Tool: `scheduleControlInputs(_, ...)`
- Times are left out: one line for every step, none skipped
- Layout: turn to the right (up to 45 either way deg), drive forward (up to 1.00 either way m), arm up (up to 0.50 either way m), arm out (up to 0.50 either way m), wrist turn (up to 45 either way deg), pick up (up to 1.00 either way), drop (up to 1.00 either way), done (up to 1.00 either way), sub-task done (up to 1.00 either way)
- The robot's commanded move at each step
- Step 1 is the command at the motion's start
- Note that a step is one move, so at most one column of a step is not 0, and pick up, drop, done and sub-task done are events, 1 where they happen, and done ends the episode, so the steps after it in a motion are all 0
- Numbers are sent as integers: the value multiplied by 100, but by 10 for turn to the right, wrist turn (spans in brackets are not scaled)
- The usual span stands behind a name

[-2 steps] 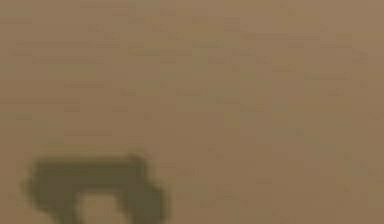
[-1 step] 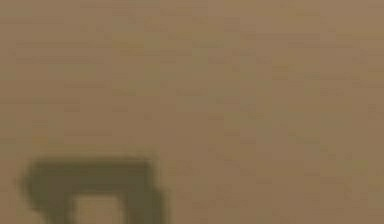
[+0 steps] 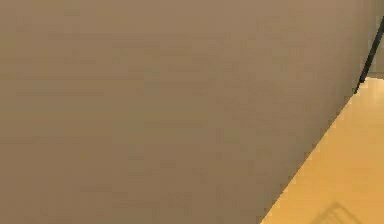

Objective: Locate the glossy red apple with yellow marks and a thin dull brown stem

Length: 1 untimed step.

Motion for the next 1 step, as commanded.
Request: scheduleControlInputs(420,0,0,0,0,0,0,0,0)
